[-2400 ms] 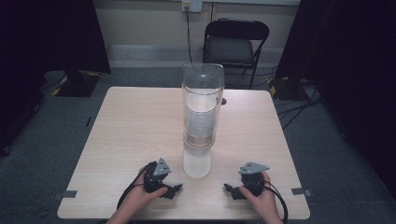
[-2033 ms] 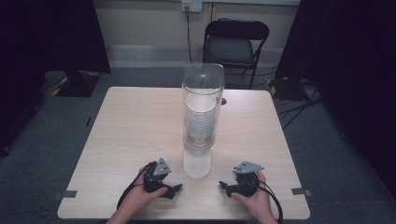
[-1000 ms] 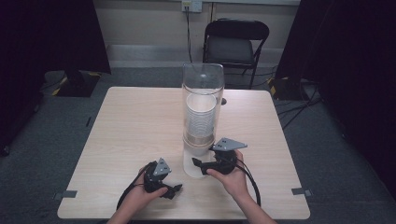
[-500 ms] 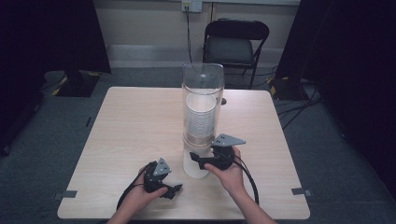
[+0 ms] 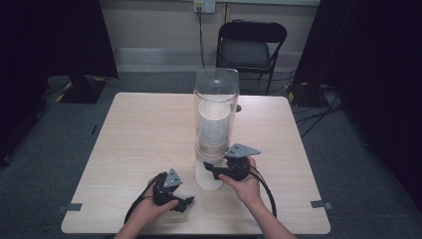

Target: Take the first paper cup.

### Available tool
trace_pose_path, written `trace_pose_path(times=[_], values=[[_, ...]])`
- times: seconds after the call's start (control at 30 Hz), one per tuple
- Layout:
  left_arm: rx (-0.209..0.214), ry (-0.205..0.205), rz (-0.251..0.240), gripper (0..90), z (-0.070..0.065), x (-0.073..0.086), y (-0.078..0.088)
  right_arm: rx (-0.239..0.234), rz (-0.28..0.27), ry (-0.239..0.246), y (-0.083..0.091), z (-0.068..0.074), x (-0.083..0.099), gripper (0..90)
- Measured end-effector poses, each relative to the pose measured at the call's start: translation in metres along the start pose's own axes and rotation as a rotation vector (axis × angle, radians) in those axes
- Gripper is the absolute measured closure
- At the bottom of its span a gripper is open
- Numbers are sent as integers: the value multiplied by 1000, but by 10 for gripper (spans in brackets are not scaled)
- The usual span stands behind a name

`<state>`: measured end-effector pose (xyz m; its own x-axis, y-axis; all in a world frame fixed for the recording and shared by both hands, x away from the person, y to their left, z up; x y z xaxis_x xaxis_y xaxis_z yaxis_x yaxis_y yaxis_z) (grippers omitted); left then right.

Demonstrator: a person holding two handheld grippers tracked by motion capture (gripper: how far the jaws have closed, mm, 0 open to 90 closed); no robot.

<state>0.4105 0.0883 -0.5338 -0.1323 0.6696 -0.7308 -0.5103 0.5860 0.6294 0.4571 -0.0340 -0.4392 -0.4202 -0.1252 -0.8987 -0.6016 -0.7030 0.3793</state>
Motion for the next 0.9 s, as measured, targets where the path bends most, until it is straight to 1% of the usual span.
trace_pose_path(times=[0.2, 0.37, 0.43, 0.47, 0.63, 0.9], values=[[-1, 1, 0, 71, 0, 0, 0, 3, -12, 5, 0, 0, 2, 353], [-1, 0, 0, 71, 0, 0, 0, 16, -12, 17, 0, -1, 2, 361], [-1, 0, 1, 71, 0, 0, 0, 19, -7, 13, 1, -1, 3, 364], [-1, 0, 1, 71, 0, 0, 0, 14, -11, 14, 1, 0, 4, 365], [-1, 0, 1, 71, 0, 0, 0, 26, -9, 27, 2, -1, 4, 367], [-1, -1, 1, 71, 0, 0, 0, 30, -5, 41, 2, -1, 5, 371]])
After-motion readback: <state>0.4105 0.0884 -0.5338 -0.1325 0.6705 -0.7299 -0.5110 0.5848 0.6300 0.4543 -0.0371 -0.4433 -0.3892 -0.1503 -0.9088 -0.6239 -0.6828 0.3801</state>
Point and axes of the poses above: each handheld gripper's, and its own axes: y roughly backward along the jaws, x roughly out of its underside, z roughly to its left, the point moved 10 cm from there along -y, roughly forward along the jaws, and after that the axes turned 15 degrees about -y, right-handed, at the moved point
